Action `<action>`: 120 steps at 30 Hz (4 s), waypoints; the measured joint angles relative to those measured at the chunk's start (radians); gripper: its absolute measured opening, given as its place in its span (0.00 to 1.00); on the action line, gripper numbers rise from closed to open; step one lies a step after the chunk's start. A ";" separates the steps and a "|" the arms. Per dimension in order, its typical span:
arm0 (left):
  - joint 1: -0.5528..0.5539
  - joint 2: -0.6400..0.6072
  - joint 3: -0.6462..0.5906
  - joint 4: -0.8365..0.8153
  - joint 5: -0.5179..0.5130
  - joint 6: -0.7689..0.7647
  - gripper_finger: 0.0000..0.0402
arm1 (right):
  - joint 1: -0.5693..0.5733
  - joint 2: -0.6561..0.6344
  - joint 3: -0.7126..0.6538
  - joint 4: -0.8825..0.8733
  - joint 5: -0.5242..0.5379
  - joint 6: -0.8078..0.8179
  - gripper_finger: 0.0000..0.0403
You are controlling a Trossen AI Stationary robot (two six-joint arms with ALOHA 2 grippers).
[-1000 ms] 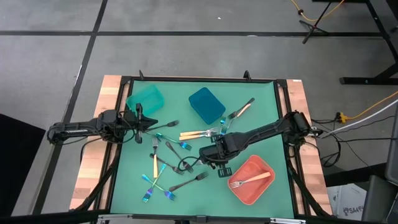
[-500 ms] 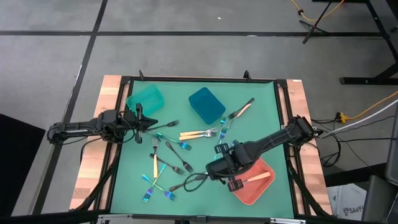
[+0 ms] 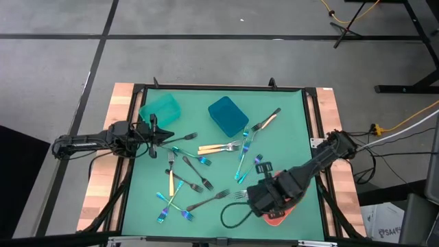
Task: Sort silverware by color (type)
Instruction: Put the orange fork into the orange bin, then put the black fork into the green bin
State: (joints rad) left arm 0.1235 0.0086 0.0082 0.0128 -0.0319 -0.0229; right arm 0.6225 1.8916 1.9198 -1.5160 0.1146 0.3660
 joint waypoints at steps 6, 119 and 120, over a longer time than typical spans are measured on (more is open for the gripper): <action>0.000 0.000 0.000 0.000 0.000 0.000 0.00 | 0.074 -0.029 0.000 -0.057 0.029 0.049 0.04; 0.000 0.000 0.000 0.268 -0.004 -0.004 0.00 | 0.103 -0.368 -1.006 0.764 -0.126 0.100 0.31; 0.000 0.000 0.000 0.298 -0.004 -0.014 0.00 | 0.103 -0.368 -1.001 0.765 -0.126 0.100 0.31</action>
State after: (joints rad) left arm 0.1238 0.0082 0.0078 0.3108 -0.0360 -0.0368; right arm 0.7258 1.5238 0.9187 -0.7513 -0.0113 0.4660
